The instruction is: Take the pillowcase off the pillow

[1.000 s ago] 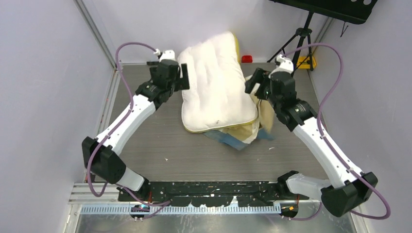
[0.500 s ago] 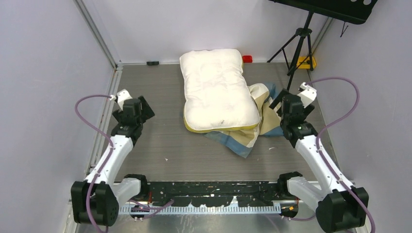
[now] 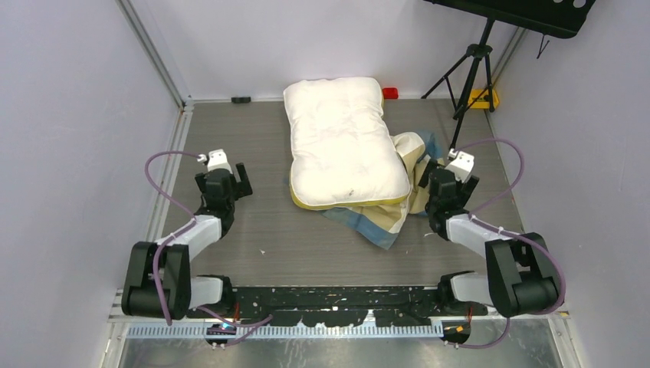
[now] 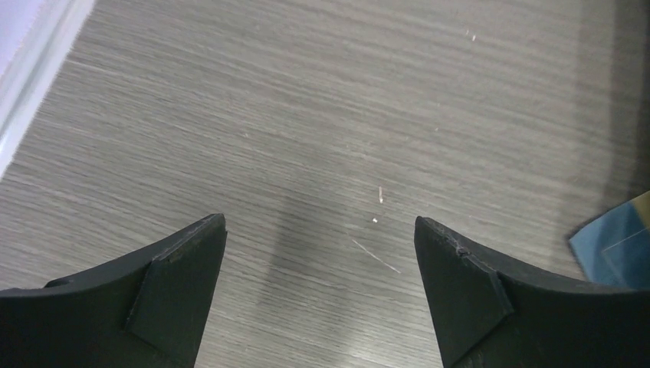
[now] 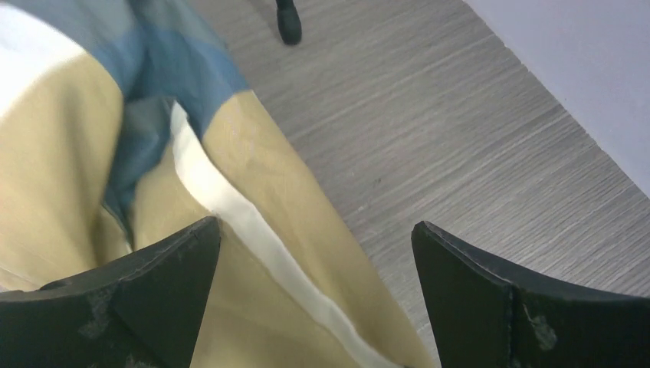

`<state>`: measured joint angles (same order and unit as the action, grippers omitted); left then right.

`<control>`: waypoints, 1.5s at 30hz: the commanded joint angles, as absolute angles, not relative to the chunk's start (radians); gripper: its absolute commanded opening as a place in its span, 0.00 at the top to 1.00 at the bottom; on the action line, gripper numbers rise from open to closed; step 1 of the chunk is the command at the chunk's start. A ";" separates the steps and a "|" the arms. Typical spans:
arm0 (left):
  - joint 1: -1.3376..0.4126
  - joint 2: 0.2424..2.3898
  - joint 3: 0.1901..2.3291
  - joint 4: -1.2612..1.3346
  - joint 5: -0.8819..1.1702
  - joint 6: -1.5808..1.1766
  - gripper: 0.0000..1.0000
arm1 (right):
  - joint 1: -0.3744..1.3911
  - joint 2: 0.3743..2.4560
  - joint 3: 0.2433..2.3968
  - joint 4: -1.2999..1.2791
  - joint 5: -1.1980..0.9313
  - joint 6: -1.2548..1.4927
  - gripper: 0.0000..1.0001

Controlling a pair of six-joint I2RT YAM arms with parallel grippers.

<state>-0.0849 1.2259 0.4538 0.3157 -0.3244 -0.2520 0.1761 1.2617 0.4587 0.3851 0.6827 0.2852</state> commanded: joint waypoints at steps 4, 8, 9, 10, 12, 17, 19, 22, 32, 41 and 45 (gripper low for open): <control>-0.086 1.336 0.411 0.597 -0.262 -0.131 0.10 | 0.168 1.343 0.448 0.705 0.593 0.071 0.00; -0.086 1.364 0.411 0.646 -0.293 -0.104 0.14 | 0.168 1.336 0.412 0.686 0.566 0.078 0.00; -0.087 1.369 0.421 0.633 -0.295 -0.104 0.14 | 0.169 1.350 0.384 0.764 0.567 0.069 0.01; -0.086 1.379 0.426 0.639 -0.314 -0.105 0.22 | 0.166 1.377 0.363 0.833 0.585 0.066 0.00; -0.086 1.387 0.438 0.618 -0.361 -0.125 0.30 | 0.167 1.429 0.326 0.957 0.624 0.062 0.00; -0.086 1.412 0.337 0.873 -0.297 -0.059 0.26 | 0.146 1.516 0.300 1.067 0.632 0.088 0.01; -0.086 1.472 0.306 0.988 -0.320 -0.060 0.25 | 0.131 1.504 0.317 1.019 0.612 0.110 0.00; -0.086 1.537 0.324 0.990 -0.225 -0.028 0.23 | 0.104 1.514 0.318 1.019 0.572 0.128 0.00; -0.087 1.547 0.356 0.954 -0.148 0.014 0.00 | 0.048 1.560 0.340 0.987 0.469 0.160 0.05; -0.087 1.545 0.353 0.954 -0.146 0.013 0.00 | 0.033 1.563 0.333 1.006 0.454 0.167 0.05; -0.087 1.546 0.354 0.954 -0.146 0.013 0.00 | 0.034 1.561 0.335 1.003 0.449 0.162 0.05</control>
<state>-0.0856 1.5497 0.3313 0.8856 -0.1478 0.0044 0.0360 1.5703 0.3164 0.9600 0.4530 0.1577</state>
